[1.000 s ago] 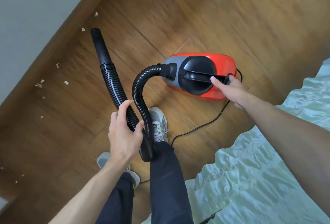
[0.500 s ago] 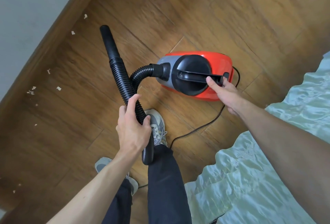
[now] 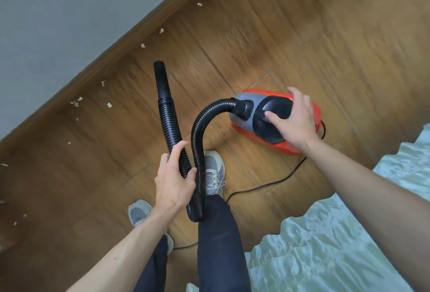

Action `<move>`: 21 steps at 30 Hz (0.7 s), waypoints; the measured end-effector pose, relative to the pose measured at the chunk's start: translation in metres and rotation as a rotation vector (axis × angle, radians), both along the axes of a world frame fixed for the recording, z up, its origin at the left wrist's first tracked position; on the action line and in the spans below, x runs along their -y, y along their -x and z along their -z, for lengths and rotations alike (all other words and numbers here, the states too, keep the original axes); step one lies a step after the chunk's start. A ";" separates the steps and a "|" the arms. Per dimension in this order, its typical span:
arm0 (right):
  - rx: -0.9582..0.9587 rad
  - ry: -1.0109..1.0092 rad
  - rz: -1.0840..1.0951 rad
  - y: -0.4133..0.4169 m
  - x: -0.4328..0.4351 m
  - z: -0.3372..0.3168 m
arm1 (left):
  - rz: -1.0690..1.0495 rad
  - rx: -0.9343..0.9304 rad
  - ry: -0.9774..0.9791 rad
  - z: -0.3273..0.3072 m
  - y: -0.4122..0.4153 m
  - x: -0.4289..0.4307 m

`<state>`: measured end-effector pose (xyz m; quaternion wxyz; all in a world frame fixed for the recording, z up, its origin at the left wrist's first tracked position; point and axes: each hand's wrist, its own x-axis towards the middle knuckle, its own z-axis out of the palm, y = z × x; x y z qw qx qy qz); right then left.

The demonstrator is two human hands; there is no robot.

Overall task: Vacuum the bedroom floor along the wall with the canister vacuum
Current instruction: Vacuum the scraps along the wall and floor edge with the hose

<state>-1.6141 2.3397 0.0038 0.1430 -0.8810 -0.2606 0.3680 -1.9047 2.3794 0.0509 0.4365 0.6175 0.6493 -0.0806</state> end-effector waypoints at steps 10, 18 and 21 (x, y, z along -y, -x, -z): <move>-0.650 0.014 -0.652 0.210 -0.135 -0.039 | -0.213 0.163 -0.009 -0.016 0.095 0.012; -0.767 0.114 -0.888 0.328 -0.137 -0.034 | -0.458 0.303 -0.015 -0.017 0.172 0.040; -0.818 0.174 -0.868 0.370 -0.131 -0.035 | -0.566 0.352 -0.002 -0.015 0.201 0.056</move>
